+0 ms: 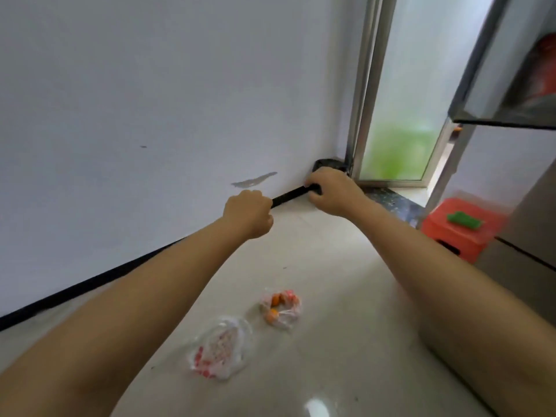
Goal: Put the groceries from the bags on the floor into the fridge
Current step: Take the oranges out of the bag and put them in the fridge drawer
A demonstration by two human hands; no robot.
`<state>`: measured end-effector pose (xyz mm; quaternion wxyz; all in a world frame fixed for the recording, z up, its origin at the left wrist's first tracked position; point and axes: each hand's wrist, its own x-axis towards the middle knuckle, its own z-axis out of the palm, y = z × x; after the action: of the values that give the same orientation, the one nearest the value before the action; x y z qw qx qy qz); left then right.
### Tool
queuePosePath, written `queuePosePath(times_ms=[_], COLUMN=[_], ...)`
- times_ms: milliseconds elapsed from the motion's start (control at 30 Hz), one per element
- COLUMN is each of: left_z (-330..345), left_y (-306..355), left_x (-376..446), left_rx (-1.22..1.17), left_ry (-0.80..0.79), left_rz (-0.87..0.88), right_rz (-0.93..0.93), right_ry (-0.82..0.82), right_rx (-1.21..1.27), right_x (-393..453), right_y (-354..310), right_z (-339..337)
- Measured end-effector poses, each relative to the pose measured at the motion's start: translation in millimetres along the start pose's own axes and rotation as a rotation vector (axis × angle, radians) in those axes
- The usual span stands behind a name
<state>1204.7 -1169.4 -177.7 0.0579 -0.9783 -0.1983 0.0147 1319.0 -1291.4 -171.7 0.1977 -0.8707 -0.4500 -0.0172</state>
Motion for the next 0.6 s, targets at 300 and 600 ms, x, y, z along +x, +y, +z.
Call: queuePosePath(times_ms=[300,600], left_z=[140,253], left_y=[-155,-208], left_x=[-18,67], left_rx=[-0.075,-0.135], left_ry=[-0.262,-0.433], left_rz=[-0.095,-0.081], right_rz=[0.083,0.378], right_ry=[-0.369,-0.595], right_rx=[0.075,0.104], right_x=[29,92], right_y=[-77,-26], right_z=[178,302])
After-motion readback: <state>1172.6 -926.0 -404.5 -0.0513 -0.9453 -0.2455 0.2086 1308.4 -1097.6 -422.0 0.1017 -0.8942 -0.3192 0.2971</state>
